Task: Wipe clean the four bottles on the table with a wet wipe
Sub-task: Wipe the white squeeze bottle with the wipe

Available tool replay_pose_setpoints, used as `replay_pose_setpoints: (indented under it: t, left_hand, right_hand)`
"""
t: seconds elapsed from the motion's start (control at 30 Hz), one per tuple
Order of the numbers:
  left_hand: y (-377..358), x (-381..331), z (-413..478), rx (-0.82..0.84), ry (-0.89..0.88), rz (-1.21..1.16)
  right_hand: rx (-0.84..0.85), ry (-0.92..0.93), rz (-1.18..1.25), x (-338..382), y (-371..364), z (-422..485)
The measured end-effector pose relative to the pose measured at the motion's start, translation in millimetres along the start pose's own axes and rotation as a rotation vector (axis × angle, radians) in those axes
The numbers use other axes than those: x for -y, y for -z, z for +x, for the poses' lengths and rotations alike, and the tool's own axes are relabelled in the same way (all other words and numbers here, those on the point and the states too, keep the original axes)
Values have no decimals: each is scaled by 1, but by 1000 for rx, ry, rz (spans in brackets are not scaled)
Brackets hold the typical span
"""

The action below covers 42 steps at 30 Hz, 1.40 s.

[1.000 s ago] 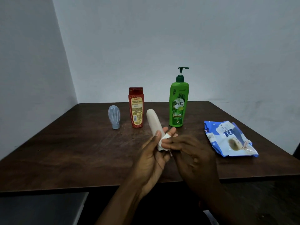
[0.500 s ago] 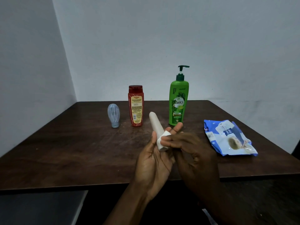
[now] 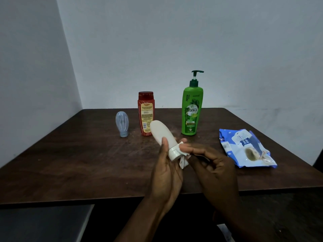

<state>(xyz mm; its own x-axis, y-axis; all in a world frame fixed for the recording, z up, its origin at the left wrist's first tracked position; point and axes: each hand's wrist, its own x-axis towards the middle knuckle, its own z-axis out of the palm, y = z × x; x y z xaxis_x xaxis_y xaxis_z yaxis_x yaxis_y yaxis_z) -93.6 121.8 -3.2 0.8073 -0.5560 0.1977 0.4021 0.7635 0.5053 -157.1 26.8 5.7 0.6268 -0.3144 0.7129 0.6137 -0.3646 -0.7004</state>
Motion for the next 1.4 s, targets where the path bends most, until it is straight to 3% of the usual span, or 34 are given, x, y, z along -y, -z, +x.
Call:
replay_pose_setpoints:
  t: [0.1, 0.2, 0.4, 0.63, 0.7, 0.77, 0.93, 1.0, 1.13, 1.4]
  left_hand:
    - [1, 4, 4, -72, -39, 26]
    - [2, 2, 6, -29, -46, -6]
    - [-2, 2, 7, -85, -129, 106]
    - [3, -2, 9, -179, -126, 95]
    - [3, -3, 7, -210, -130, 98]
    - [4, -3, 5, -229, -136, 110]
    - [-1, -2, -2, -197, -108, 188]
    - [-2, -2, -4, -157, -99, 174]
    - [-5, -1, -7, -166, -68, 64]
    - [-8, -1, -12, -183, 25, -94]
  right_hand:
    - [2, 18, -34, 0, 2, 0]
    - [-16, -2, -5, 0, 2, 1]
    - [-73, -130, 28, -4, 5, 6]
    - [-14, 324, -337, -1, 7, 3]
    - [-4, 375, -359, -1, 8, 2]
    - [-19, 334, -320, -4, 9, 1]
    - [-98, -26, -48, -4, 9, 4]
    - [-114, -56, 7, 1, 9, 6]
    - [-160, 16, -32, 6, 7, 8]
    - [-104, 367, -411, 7, 8, 4]
